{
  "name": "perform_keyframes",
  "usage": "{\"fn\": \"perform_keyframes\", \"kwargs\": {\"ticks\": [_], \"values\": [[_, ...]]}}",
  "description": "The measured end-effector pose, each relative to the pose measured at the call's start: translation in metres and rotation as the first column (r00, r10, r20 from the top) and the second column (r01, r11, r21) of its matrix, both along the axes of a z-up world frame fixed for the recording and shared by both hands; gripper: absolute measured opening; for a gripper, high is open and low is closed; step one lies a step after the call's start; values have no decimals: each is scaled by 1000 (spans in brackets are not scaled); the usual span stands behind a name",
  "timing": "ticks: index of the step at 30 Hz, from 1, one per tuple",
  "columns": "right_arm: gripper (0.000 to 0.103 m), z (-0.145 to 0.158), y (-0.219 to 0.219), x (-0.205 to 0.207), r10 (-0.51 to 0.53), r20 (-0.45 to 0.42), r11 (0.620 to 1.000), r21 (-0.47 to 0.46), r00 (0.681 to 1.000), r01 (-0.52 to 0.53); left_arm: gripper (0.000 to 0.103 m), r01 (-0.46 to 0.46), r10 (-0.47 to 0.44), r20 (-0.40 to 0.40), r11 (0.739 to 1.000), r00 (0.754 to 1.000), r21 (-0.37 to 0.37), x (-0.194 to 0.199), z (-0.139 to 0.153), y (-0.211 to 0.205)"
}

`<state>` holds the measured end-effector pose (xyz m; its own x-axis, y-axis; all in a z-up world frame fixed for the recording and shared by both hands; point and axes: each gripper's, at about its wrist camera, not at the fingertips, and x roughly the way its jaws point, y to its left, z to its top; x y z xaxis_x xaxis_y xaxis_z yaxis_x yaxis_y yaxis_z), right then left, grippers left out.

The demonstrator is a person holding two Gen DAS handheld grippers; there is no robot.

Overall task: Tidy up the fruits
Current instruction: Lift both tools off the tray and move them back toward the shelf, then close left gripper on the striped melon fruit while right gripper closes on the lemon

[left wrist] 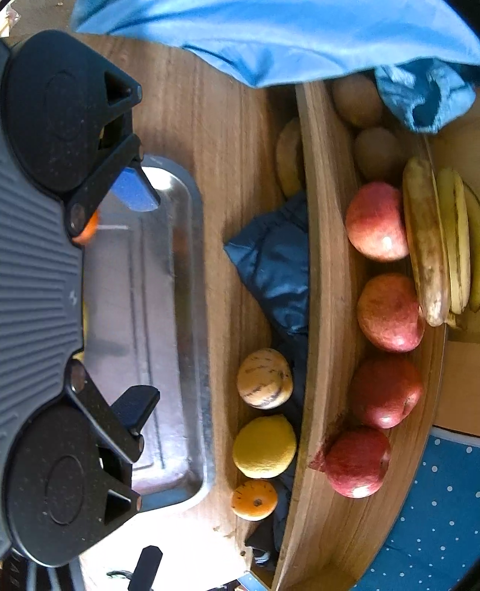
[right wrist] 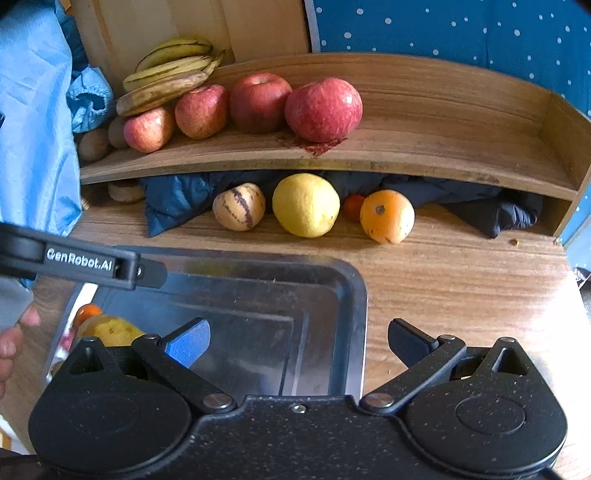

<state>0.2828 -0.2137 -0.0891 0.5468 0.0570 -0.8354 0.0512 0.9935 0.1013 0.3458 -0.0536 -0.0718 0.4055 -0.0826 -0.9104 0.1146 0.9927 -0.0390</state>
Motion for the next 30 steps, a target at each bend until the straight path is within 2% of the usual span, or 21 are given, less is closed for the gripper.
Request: {"fn": "perform_keyframes", "kwargs": {"ticks": [6,13,30], "values": [[102,-1,0,19,3,9,997,-71,1000,-2,102,22,-22,-1,999,1000,-34,27,-1,-6],[102,1,6,45,58,20,979,-195,998,-53,102,38,-38,1,996,999,-85,58,-7,-16],[102,-9,13,89,150,-6,937,-318,989,-144,102,17,-25,-56,989,998,-149,98,-29,-12]]}}
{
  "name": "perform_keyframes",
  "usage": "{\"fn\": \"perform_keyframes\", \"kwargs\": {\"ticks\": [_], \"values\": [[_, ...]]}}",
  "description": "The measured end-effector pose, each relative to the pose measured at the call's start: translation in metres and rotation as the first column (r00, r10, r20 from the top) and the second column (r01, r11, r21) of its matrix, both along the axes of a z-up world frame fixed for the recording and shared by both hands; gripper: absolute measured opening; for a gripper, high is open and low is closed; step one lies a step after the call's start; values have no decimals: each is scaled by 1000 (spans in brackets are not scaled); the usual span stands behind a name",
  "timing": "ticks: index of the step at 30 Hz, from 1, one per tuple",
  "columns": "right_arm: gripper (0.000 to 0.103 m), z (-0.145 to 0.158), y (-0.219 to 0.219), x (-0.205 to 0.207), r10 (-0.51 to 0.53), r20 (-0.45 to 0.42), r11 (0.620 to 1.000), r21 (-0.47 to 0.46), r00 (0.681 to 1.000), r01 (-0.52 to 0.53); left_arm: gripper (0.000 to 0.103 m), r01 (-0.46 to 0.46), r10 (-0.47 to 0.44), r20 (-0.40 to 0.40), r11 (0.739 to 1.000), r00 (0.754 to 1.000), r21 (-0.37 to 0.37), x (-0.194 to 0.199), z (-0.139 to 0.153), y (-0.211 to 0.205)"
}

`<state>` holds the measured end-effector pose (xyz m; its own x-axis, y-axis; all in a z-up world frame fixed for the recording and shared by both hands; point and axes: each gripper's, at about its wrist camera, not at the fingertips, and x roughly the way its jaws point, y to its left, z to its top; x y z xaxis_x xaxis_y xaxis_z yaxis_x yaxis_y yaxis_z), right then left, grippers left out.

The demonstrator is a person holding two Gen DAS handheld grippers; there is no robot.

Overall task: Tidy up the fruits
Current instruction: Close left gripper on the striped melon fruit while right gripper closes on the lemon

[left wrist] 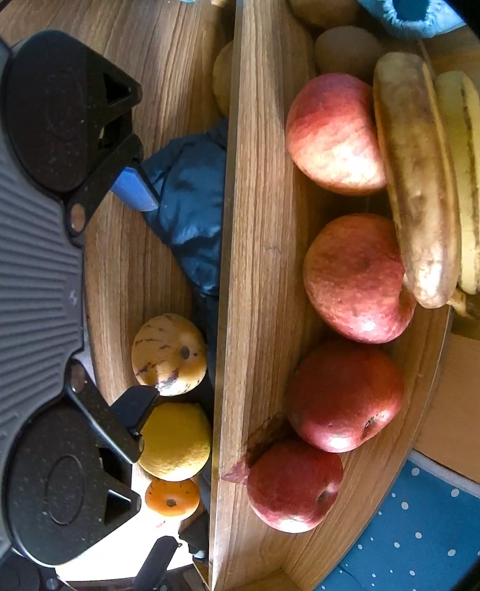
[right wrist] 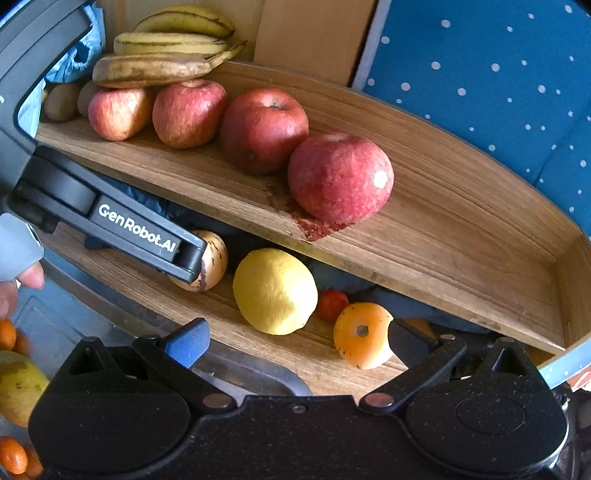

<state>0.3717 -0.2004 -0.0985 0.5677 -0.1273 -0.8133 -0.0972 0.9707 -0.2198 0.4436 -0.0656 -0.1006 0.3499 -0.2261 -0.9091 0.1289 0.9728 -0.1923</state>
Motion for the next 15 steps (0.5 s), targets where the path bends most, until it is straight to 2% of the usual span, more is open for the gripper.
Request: {"fn": "perform_keyframes", "kwargs": {"ticks": [6,15], "values": [[101,-4,6,4,35,-2,999,-22,999,-35,102,7,-7,-16,999,1000,-42,10,-10,2],[92,-10,13,8,60,-9,997,-57,998,-61,101,10,-13,-36,996,999,-88,19,-26,6]]}}
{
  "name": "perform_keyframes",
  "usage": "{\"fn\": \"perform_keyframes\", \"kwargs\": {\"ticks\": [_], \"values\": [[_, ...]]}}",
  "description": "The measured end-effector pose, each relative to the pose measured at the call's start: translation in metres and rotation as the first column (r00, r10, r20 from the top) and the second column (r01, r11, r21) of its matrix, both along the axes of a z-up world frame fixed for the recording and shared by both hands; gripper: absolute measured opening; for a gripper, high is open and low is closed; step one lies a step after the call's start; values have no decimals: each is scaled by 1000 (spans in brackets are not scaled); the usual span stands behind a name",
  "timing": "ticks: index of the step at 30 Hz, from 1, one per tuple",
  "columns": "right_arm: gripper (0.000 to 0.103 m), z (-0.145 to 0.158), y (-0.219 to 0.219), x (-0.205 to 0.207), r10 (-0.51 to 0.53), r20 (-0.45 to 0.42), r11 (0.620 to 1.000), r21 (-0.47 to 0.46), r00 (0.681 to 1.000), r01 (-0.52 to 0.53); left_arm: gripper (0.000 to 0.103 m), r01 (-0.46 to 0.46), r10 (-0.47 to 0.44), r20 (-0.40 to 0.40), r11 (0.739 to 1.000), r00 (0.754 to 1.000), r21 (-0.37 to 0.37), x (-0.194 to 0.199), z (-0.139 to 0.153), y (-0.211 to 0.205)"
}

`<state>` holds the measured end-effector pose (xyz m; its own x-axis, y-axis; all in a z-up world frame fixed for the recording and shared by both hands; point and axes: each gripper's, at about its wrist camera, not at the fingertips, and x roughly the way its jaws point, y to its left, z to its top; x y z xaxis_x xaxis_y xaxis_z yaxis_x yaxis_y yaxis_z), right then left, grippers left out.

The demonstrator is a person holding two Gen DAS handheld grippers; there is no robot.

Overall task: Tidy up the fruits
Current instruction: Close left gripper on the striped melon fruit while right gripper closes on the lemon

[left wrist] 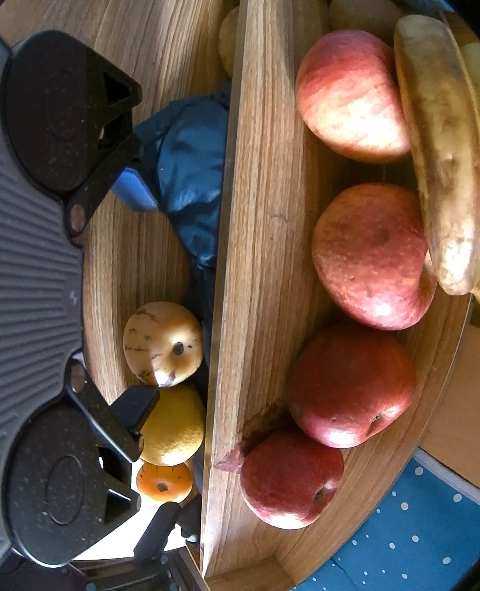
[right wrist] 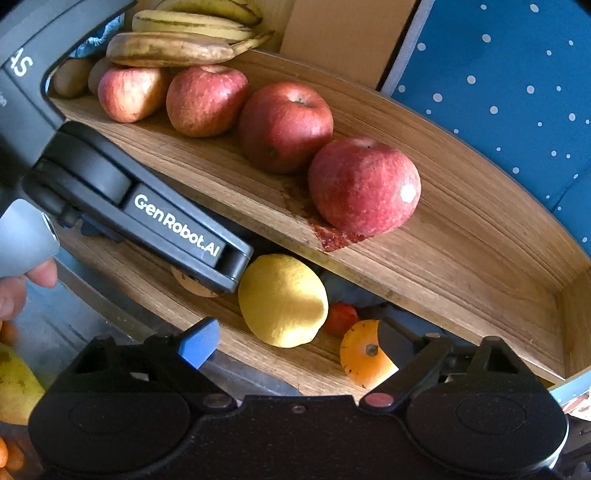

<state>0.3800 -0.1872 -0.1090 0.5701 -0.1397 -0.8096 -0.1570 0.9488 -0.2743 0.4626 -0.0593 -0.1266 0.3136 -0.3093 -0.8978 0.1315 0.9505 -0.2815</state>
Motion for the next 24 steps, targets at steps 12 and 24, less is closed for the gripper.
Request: {"fn": "perform_keyframes", "kwargs": {"ticks": [12,24], "values": [[78,-17,15,11,30,-3,998,-48,1000,-30,84,32,-32,2,998,999,-55,16,-8,3],[67,-26,29,9,41,-8,997,-63,999,-41,63,50,-51,-6,996,999,-79,11,-9,14]]}}
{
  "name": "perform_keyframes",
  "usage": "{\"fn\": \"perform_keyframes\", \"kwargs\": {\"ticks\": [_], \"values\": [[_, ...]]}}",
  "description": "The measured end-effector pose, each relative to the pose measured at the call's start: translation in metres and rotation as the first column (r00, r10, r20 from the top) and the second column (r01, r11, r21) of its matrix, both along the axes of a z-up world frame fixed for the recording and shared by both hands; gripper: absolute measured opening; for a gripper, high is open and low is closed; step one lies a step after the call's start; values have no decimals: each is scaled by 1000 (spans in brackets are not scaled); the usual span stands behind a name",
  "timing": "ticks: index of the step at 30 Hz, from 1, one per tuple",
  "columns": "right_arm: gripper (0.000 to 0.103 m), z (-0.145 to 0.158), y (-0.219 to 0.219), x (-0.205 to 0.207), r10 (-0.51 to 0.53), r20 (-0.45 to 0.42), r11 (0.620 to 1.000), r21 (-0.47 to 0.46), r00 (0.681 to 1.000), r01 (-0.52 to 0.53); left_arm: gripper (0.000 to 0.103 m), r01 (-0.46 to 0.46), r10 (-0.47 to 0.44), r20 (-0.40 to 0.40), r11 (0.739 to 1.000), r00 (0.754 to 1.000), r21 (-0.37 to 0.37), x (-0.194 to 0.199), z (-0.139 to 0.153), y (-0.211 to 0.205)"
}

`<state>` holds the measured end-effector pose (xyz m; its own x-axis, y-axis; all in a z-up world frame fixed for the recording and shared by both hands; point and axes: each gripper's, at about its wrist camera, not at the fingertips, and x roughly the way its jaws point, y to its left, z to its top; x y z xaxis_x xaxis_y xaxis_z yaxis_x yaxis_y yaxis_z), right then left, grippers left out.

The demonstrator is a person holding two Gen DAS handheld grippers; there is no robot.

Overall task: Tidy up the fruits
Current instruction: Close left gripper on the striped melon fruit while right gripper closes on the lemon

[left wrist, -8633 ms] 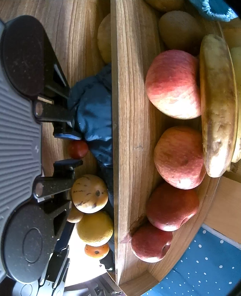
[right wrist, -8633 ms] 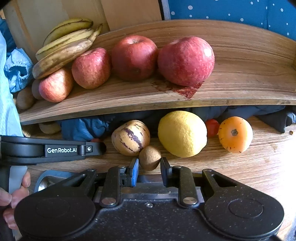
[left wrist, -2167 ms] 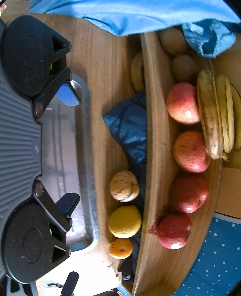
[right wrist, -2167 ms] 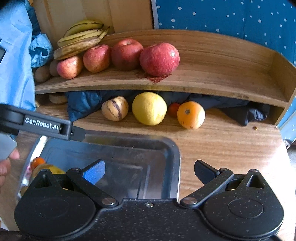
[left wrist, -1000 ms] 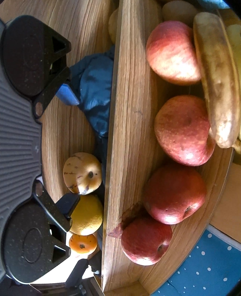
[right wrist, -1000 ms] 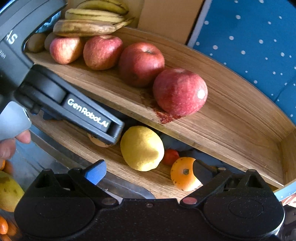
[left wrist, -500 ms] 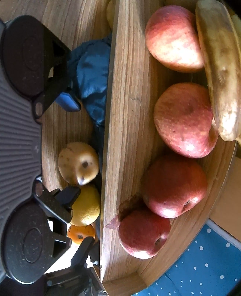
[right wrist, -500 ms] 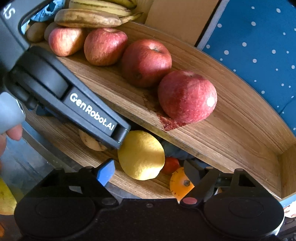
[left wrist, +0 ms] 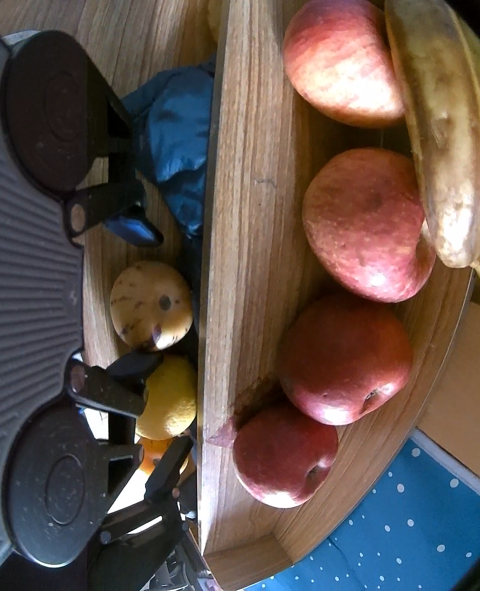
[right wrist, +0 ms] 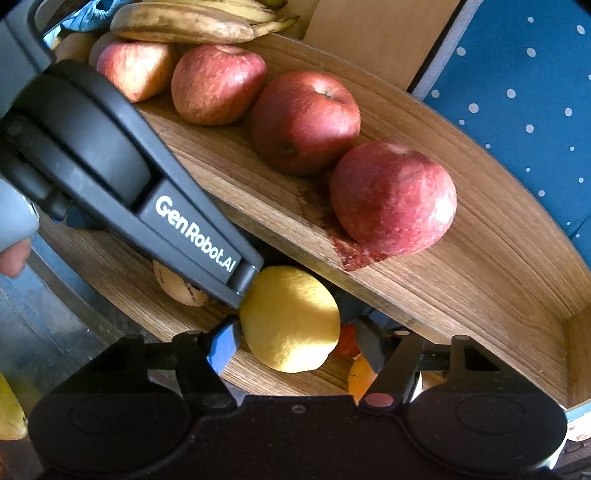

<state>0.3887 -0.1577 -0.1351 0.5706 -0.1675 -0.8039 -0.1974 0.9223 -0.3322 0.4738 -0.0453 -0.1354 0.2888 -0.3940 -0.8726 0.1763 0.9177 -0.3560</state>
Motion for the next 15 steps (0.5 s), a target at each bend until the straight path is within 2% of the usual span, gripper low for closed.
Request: {"fn": "perform_keyframes", "kwargs": {"ticks": [5,8,15], "values": [[64,-4,0,2,2,-6,1000,-3,1000,-2,56,3,-3,-1,1000,1000,-10,1,-10,-12],[59,-3,3,0,4,-2,1000,1,1000,-4,56,5,-5,0,1000,1000,-9,1,-10,-14],[58,-2,7,-7,-1,10,1000,14,1000,1,55,-2,2,1,1000,1000,0,-2,-8,-11]]}}
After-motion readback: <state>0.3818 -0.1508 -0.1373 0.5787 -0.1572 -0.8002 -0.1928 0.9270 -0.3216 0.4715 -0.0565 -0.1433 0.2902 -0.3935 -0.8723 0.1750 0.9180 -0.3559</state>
